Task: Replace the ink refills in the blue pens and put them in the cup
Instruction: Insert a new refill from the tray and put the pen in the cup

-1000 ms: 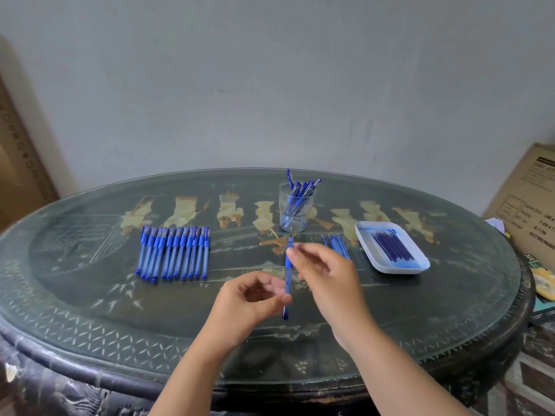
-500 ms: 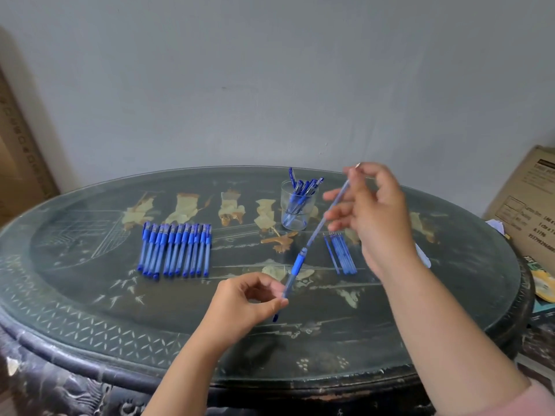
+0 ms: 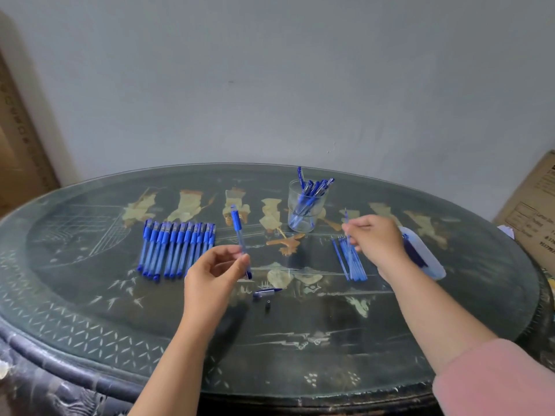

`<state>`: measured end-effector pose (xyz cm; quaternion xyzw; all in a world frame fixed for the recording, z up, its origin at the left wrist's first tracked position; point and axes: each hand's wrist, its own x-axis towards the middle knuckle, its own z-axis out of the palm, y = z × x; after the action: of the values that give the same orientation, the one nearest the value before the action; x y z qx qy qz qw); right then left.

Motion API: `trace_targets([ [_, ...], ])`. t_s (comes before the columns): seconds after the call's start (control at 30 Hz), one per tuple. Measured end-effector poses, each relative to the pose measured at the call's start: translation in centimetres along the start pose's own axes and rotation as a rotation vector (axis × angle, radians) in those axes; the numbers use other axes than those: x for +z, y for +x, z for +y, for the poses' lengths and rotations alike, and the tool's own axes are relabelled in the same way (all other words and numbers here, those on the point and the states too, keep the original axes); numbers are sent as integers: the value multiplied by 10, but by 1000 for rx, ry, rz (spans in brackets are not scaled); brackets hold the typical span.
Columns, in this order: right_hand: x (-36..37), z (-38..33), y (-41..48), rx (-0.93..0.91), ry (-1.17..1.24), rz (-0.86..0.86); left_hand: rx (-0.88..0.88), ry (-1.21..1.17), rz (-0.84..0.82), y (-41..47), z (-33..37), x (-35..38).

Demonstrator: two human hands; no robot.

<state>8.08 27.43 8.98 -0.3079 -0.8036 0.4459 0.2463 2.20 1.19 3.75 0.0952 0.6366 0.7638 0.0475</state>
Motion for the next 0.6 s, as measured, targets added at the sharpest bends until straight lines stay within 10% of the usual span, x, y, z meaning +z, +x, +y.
trace_targets([
  [0.6, 44, 38, 45, 68, -460, -64, -19, 37, 39, 11, -17, 1],
])
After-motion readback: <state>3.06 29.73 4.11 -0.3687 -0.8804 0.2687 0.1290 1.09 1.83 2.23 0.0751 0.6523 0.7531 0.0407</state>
